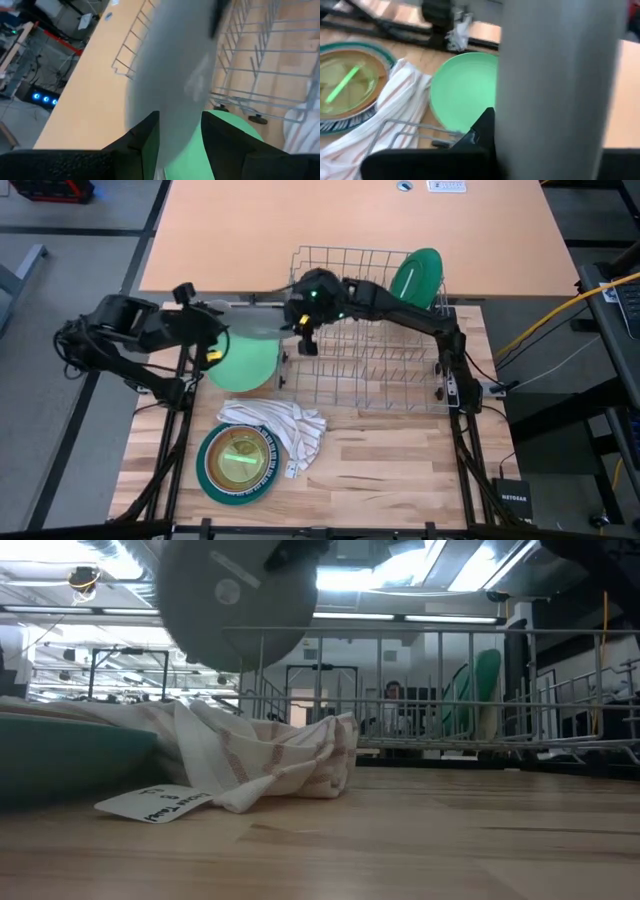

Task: Sort dishes
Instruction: Put the gray plate into the dish rack

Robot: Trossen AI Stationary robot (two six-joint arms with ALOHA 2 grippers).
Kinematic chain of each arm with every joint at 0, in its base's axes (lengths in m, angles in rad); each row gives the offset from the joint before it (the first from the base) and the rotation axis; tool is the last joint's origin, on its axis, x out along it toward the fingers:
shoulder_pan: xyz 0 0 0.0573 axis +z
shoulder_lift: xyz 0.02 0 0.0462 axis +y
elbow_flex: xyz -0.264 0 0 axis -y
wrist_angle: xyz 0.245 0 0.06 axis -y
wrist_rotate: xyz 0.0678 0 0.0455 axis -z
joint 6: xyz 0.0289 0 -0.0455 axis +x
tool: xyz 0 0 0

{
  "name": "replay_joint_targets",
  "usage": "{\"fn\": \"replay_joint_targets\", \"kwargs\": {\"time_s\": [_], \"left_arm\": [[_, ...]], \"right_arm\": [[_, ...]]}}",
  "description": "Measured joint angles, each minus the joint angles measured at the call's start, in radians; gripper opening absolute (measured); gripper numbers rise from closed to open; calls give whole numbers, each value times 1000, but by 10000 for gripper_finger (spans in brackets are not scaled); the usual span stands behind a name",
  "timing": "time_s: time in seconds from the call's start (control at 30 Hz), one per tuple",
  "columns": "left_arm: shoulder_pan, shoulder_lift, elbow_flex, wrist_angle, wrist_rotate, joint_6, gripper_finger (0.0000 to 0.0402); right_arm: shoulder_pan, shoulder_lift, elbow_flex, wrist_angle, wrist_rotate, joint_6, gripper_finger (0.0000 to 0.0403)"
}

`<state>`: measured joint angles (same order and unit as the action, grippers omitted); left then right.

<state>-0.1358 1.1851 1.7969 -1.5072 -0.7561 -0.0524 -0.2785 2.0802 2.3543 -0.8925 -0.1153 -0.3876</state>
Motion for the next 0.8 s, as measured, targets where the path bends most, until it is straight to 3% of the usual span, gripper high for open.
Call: {"fn": "replay_joint_targets", "kwargs": {"time_s": [0.13, 0.23, 0.3, 0.37, 0.8], "left_arm": [[0, -25, 0, 3, -3, -28, 133], [0, -42, -2, -2, -6, -67, 134], [0, -52, -6, -4, -6, -90, 134], [2, -55, -6, -2, -7, -99, 134], [6, -29, -7, -2, -9, -151, 134]], "right_arm": [[-48, -45, 0, -39, -2, 39, 20], [-106, -83, -2, -88, 104, 68, 19], [-132, -119, -2, -124, 241, 71, 17], [-160, -157, 2, -153, 266, 87, 17], [-378, -245, 1, -482, 217, 390, 16]]}}
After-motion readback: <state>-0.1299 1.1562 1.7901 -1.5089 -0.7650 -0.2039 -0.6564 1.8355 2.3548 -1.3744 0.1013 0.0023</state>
